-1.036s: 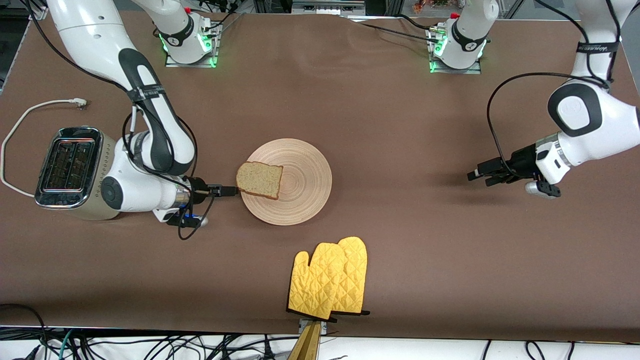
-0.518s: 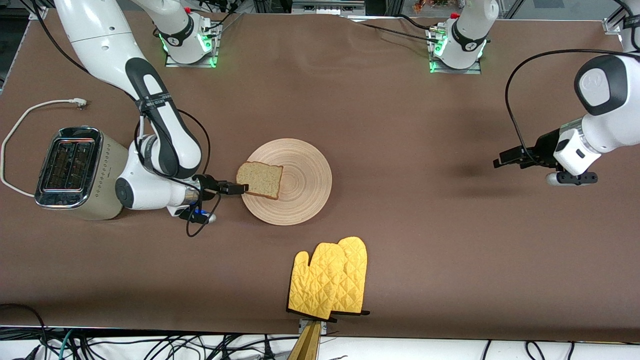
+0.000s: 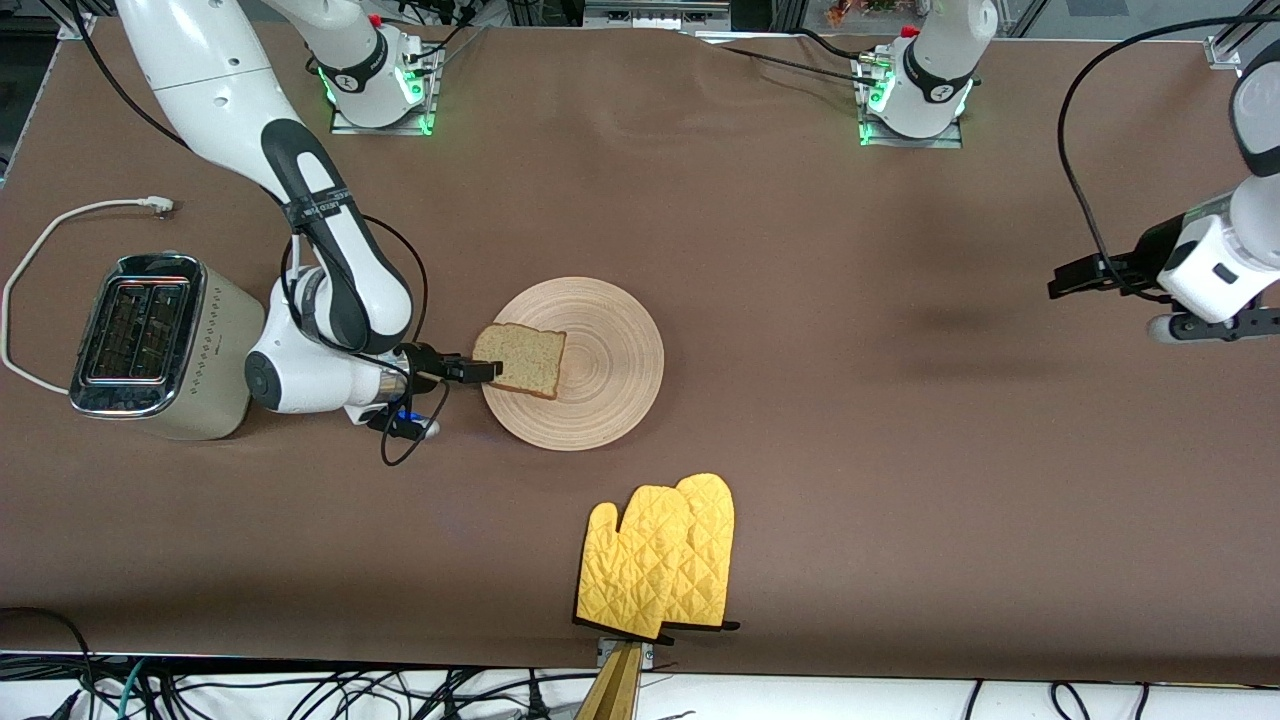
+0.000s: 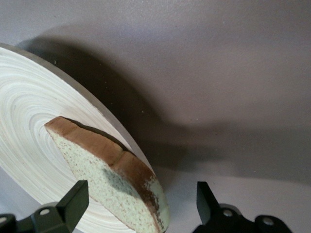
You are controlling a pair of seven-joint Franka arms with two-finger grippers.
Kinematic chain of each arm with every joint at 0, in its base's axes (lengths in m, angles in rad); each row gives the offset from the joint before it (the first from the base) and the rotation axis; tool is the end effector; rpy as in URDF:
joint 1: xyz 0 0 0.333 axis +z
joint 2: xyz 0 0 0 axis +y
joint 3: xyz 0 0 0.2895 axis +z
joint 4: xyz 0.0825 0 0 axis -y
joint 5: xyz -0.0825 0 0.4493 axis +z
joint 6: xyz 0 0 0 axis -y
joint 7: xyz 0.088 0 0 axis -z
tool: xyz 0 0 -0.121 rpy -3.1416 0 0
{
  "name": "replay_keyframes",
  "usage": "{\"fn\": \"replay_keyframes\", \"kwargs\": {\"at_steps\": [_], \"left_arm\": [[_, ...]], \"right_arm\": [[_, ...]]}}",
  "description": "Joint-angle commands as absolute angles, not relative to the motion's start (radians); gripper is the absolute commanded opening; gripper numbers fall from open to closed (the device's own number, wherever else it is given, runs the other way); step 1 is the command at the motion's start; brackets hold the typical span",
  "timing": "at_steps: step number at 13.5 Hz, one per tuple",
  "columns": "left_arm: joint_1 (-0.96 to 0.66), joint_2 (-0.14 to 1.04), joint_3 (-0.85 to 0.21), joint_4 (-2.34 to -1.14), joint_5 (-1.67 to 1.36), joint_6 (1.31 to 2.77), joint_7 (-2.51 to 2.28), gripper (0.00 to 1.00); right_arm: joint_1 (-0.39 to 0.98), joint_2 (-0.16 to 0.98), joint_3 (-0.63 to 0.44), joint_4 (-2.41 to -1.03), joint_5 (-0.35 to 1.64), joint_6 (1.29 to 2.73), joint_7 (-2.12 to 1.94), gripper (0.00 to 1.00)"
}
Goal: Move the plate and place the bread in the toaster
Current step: 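Grasp the bread slice with the right gripper while the left gripper withdraws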
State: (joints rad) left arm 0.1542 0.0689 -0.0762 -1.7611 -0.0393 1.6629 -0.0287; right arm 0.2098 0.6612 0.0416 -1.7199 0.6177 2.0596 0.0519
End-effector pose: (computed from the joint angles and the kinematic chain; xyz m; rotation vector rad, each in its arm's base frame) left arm 0.6227 0.0450 0.4470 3.0780 0.1746 -0.2561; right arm 0.6365 0.2025 0.1092 -2.6164 0.2526 0.5237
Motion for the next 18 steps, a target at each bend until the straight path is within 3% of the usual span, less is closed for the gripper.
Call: {"fn": "replay_keyframes", "kwargs": {"at_steps": [1,4,10,15,18], "left_arm": [[0.166,0.067,-0.098,-1.694,0.006,1.591,-0.054,1.00],[0.166,0.054,-0.097,-1.689,0.003,1.586,-0.057,1.00],[0.156,0.049,-0.098,-1.660,-0.011,1.562,-0.063,1.00],[0.156,0.048,-0.101,-1.614,-0.009,1.560,-0.145,1.00],[0.158,0.046,-0.114,-1.609,-0.018,1.562,-0.198,1.00]], "right_arm": [[0.213,0.630,0.040,-1.761,0.638,2.062,0.060,0.79],[0.215,0.629,0.040,-1.759,0.638,2.056,0.060,0.36],[0.215,0.615,0.040,-1.747,0.630,2.031,0.057,0.00],[0.225,0.611,0.038,-1.740,0.609,2.033,0.041,0.00],[0.250,0.614,0.038,-1.720,0.462,2.034,0.049,0.00]]}}
